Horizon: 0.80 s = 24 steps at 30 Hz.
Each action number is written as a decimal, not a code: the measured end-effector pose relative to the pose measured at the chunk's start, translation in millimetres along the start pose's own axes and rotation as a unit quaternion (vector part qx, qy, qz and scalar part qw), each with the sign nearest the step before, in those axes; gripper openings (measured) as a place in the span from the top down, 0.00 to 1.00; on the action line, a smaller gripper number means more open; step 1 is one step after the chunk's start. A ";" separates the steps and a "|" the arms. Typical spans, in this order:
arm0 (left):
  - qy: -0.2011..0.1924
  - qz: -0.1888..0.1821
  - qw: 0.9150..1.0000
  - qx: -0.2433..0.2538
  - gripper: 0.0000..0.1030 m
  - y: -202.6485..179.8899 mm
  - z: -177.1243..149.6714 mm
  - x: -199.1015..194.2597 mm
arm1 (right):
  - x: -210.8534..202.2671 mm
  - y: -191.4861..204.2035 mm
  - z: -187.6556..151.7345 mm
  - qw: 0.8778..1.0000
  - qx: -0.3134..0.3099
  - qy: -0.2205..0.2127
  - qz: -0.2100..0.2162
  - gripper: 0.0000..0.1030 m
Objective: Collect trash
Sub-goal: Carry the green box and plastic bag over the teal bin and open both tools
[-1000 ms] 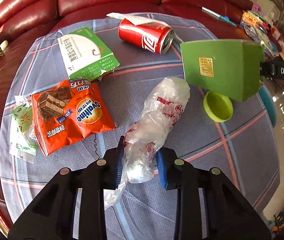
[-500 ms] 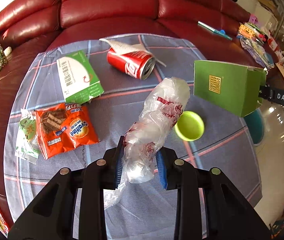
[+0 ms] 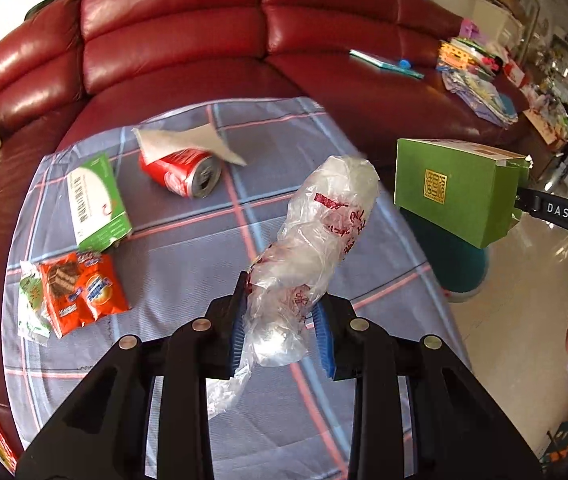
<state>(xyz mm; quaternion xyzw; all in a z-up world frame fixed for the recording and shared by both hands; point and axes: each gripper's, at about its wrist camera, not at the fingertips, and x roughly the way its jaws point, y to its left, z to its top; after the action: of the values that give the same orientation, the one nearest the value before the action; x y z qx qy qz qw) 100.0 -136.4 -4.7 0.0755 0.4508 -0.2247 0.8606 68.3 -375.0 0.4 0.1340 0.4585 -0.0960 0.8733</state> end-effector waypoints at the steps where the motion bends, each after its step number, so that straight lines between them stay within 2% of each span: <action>1: -0.002 -0.003 1.000 0.006 0.72 -6.7 2.2 -1.9 | -4.1 -8.7 -1.0 1.000 0.005 -0.003 -0.003 0.94; 13: 0.001 -0.043 0.996 0.072 0.72 -96.0 26.1 3.5 | -27.0 -106.7 -21.5 0.997 0.070 -0.012 -0.043 0.94; 24: 0.028 -0.081 0.993 0.085 0.72 -153.4 35.1 42.3 | -19.0 -162.9 -38.1 0.993 0.097 0.008 -0.065 0.94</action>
<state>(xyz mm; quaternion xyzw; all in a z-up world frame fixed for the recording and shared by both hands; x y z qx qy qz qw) 77.0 -297.8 -7.4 0.1180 0.4586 -0.3294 0.8168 -19.3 -515.9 -28.4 0.1888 0.4620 -0.1949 0.8444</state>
